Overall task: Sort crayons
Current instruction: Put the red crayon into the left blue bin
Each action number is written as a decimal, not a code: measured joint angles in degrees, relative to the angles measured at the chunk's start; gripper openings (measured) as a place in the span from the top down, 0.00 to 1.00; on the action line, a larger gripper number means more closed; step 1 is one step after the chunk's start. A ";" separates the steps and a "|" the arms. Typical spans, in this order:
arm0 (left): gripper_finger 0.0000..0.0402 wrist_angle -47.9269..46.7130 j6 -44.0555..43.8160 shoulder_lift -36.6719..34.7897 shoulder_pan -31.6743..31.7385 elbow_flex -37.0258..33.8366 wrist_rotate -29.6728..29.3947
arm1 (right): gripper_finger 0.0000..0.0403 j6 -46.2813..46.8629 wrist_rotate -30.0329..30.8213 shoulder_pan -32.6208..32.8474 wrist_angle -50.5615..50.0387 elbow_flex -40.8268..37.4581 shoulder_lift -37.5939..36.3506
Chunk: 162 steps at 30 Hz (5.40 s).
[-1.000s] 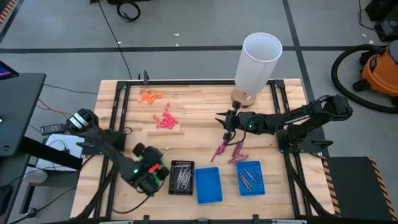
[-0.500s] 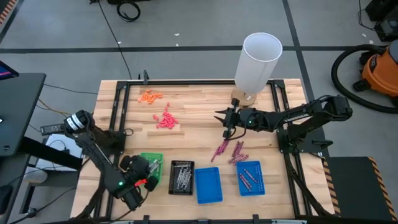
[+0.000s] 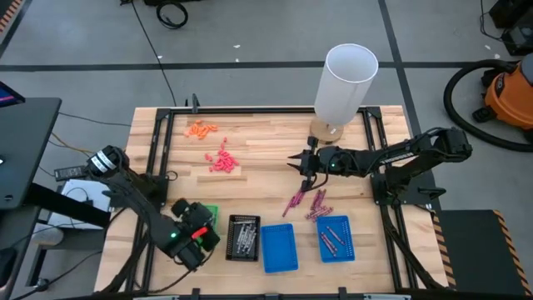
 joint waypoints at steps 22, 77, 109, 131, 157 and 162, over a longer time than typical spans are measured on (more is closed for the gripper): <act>0.60 36.17 70.62 0.11 18.05 -2.24 -16.52 | 0.74 7.82 -7.55 4.91 -19.49 5.27 0.04; 0.60 82.11 95.69 -3.32 31.53 -20.01 0.88 | 0.73 -9.15 -14.71 1.93 -44.73 11.06 12.31; 0.60 82.11 96.72 -3.28 31.51 -19.97 0.88 | 0.93 -7.62 -20.49 1.00 -46.51 10.03 12.20; 0.60 81.64 73.01 4.93 48.36 -19.93 12.52 | 0.91 2.32 -8.49 12.63 -67.61 32.67 12.33; 0.60 79.58 68.53 6.84 51.64 -19.97 12.42 | 0.90 6.46 -19.29 26.99 -38.94 34.86 22.00; 0.60 79.58 66.30 7.53 53.47 -20.00 9.31 | 0.90 5.62 -20.45 27.68 -41.39 40.42 26.78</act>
